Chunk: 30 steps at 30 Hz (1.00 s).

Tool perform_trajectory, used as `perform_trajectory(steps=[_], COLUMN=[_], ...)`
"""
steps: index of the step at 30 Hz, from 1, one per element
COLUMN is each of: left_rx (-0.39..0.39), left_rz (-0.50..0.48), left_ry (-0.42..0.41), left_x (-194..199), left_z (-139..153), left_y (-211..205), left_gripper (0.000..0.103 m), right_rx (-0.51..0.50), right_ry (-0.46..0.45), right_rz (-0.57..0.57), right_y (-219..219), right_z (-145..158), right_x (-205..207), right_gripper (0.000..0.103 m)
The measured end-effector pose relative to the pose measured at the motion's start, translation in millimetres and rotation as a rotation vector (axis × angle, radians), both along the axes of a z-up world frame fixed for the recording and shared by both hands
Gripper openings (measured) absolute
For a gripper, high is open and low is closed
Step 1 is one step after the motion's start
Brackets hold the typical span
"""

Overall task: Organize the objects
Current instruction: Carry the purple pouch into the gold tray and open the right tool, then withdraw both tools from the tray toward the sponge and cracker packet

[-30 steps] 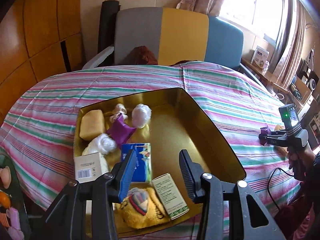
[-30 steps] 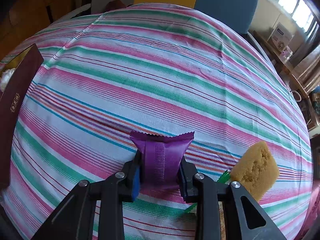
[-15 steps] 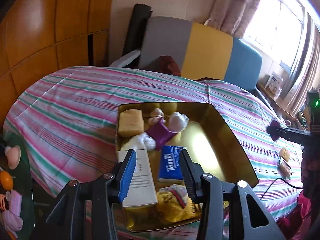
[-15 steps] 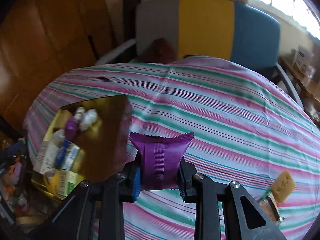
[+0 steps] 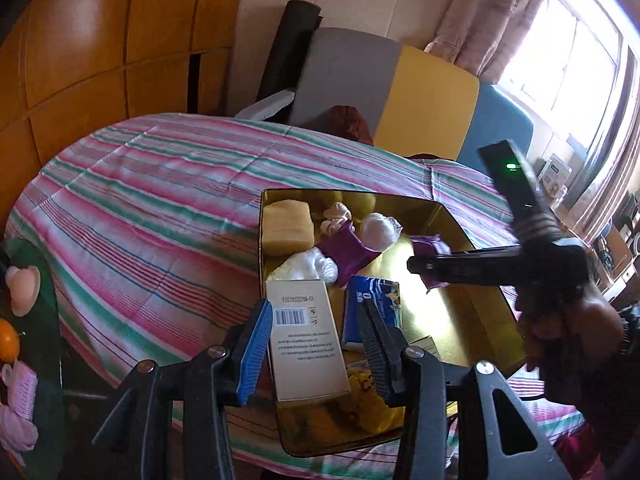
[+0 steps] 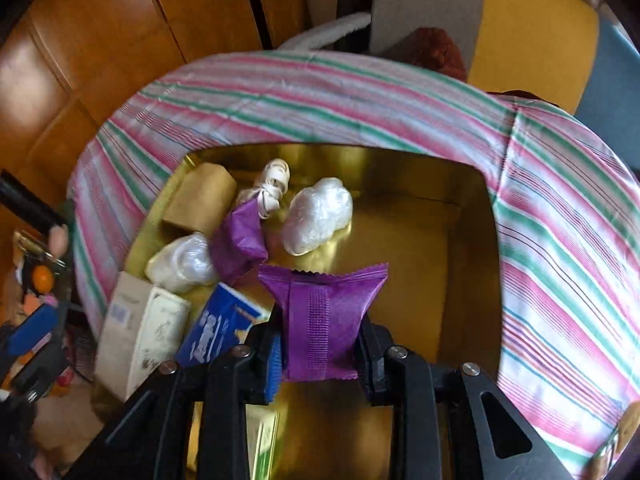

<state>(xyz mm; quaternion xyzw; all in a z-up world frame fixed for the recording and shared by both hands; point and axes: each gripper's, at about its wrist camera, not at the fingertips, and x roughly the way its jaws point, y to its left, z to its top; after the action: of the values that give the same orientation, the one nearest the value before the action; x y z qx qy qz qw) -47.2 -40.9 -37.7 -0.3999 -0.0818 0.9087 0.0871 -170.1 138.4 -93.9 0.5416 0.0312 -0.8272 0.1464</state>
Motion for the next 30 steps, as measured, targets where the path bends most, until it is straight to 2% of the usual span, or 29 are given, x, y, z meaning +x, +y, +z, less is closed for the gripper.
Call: perform_trajectory(steps=[5, 8, 12, 13, 15, 18, 22, 30], left_rx=[0.012, 0.013, 0.007, 0.004, 0.001, -0.006, -0.025, -0.049], left_rz=[0.001, 0.003, 0.005, 0.004, 0.004, 0.001, -0.009, -0.055], left_ry=[-0.018, -0.02, -0.024, -0.025, -0.023, -0.016, 0.001, 0.021], left_x=[-1.0, -1.3, -2.5, -2.4, -2.0, 0.2, 2.8, 7.4], left_z=[-4.4, -5.2, -6.7, -7.2, -7.6, -4.9, -0.2, 8.1], left_y=[-3.6, -4.4, -3.5, -2.7, -1.7, 0.7, 5.6, 22.6], left_gripper=[0.045, 0.045, 0.045, 0.045, 0.045, 0.045, 0.045, 0.045], right_rx=[0.051, 0.047, 0.029, 0.026, 0.016, 0.001, -0.009, -0.038], right_ry=[-0.049, -0.069, -0.053, -0.047, -0.031, -0.001, 0.059, 0.154], right_rz=[0.001, -0.003, 0.004, 0.003, -0.003, -0.013, -0.025, -0.077], right_y=[-15.3, -15.8, -16.3, -15.2, -11.4, -5.2, 1.8, 40.0], right_z=[-20.6, -26.2, -26.8, -25.6, -21.5, -11.6, 6.2, 37.5], right_x=[-19.0, -22.6, -21.5, -20.4, -16.3, -10.0, 4.9, 45.7], right_gripper=[0.03, 0.032, 0.042, 0.047, 0.053, 0.054, 0.061, 0.065])
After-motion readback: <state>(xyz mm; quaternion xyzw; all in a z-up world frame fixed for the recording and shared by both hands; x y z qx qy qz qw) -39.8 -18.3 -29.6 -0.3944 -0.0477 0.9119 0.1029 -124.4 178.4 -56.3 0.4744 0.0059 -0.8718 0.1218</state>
